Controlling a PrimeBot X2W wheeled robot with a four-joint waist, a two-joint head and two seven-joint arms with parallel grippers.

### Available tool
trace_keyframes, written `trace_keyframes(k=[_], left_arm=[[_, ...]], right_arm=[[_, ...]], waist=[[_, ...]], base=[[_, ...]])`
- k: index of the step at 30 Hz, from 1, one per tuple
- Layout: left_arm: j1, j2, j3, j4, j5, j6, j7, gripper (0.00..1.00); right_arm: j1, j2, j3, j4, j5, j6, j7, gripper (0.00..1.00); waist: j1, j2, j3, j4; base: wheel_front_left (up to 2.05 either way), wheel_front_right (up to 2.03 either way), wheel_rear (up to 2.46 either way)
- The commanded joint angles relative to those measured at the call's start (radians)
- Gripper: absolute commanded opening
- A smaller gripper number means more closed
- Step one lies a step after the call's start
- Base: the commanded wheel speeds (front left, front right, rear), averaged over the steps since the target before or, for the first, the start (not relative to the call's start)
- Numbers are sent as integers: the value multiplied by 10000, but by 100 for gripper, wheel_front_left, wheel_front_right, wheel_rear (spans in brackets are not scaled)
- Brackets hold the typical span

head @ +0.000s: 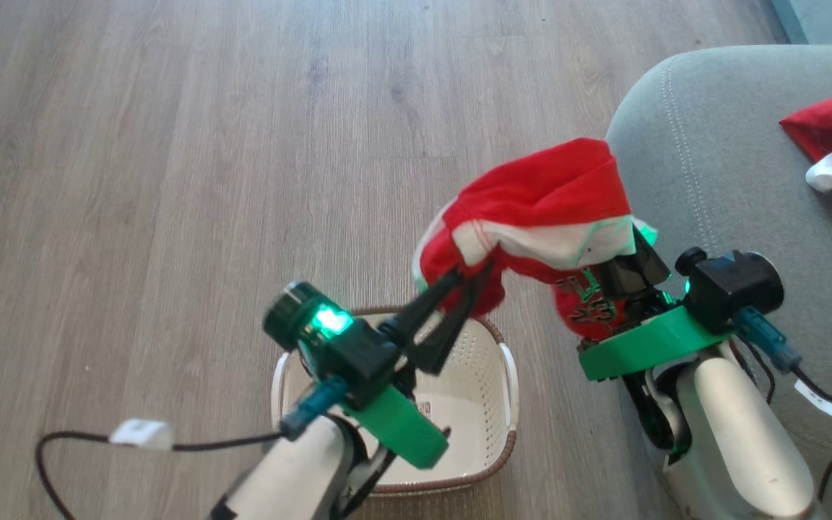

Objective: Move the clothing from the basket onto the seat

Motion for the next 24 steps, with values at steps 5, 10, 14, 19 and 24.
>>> trace_keyframes(k=[5, 10, 14, 19, 24], left_arm=[[-176, 18, -233, 344, 130, -257, -44, 0], [-164, 18, -462, 547, -83, -369, -44, 0], [-117, 18, -366, 665, -44, -389, -44, 100], [3, 18, -120, 764, 63, -403, -44, 100], [257, 18, 79, 956, 246, -417, -44, 100]], right_arm=[[-171, 196, -12, -531, -91, -2, -23, 0], [-176, 223, -129, -507, 19, -2, -23, 0], [-206, 230, -82, -505, -89, -2, -23, 0], [-178, 232, -251, -545, -169, -2, -23, 0], [-77, 158, -430, -566, -277, -2, -23, 0]], waist=[[0, 0, 1, 4], [0, 0, 58, 10], [0, 0, 25, -12], [0, 0, -59, -16], [0, 0, -122, -7]], base=[[0, 0, 0], [0, 0, 0], [0, 0, 0], [0, 0, 0], [0, 0, 0]])
